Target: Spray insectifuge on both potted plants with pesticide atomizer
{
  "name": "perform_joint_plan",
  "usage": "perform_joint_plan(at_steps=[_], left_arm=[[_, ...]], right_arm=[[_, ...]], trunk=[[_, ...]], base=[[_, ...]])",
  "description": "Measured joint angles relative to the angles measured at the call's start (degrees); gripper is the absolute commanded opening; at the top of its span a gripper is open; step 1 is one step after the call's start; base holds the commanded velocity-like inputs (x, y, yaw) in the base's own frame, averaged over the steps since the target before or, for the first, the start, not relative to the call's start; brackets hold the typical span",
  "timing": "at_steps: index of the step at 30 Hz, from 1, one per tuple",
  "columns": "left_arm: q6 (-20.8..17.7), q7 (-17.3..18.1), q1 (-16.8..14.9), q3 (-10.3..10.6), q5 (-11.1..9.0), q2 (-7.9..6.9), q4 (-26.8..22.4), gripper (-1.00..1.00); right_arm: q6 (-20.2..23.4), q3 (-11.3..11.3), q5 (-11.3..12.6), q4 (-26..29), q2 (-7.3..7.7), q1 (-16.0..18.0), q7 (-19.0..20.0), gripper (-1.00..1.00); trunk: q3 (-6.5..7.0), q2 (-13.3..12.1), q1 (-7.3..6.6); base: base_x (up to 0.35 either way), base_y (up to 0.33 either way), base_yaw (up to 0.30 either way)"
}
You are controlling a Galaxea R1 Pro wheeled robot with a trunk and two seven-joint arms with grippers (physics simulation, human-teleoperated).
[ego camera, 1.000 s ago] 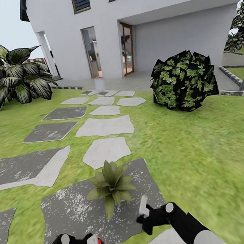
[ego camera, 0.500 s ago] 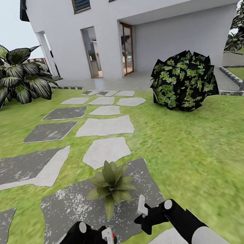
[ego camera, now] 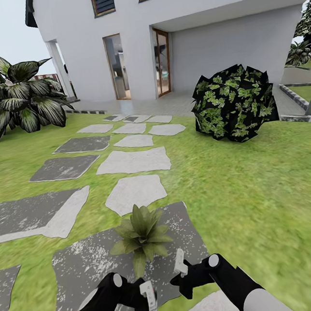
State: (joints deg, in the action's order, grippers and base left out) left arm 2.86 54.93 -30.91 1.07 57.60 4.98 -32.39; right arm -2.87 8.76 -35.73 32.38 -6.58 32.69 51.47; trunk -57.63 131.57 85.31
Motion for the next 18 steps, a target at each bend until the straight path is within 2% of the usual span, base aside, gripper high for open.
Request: perform_joint_plan(at_steps=[5, 9, 12, 15, 18], left_arm=[[-1.27, -0.55, 0.06, -0.02, 0.15, 1.37, -2.58, -1.0], [-1.58, -2.47, 0.07, 0.16, 0.23, 1.65, -2.73, -1.0], [-1.6, -3.3, 0.21, 0.97, 0.28, 1.68, -2.69, -1.0], [-1.6, -5.64, 0.33, 1.96, 0.19, 1.69, -2.54, -1.0], [-1.6, -6.49, 0.28, 3.63, 0.18, 1.69, -2.15, -1.0]], right_arm=[[0.0, 0.0, 0.0, 0.06, 0.0, -0.01, 0.0, -1.0], [0.0, 0.0, 0.0, 0.13, 0.0, 0.02, 0.0, -1.0], [0.0, 0.0, 0.0, 0.14, 0.0, 0.02, 0.0, -1.0], [0.0, 0.0, 0.0, 0.15, 0.0, 0.06, 0.0, -1.0], [0.0, 0.0, 0.0, 0.18, 0.0, 0.05, 0.0, -1.0]], trunk=[[0.0, 0.0, 0.0], [0.0, 0.0, 0.0], [0.0, 0.0, 0.0], [0.0, 0.0, 0.0], [0.0, 0.0, 0.0]], base=[[0.0, 0.0, 0.0], [0.0, 0.0, 0.0], [0.0, 0.0, 0.0], [0.0, 0.0, 0.0], [0.0, 0.0, 0.0]])
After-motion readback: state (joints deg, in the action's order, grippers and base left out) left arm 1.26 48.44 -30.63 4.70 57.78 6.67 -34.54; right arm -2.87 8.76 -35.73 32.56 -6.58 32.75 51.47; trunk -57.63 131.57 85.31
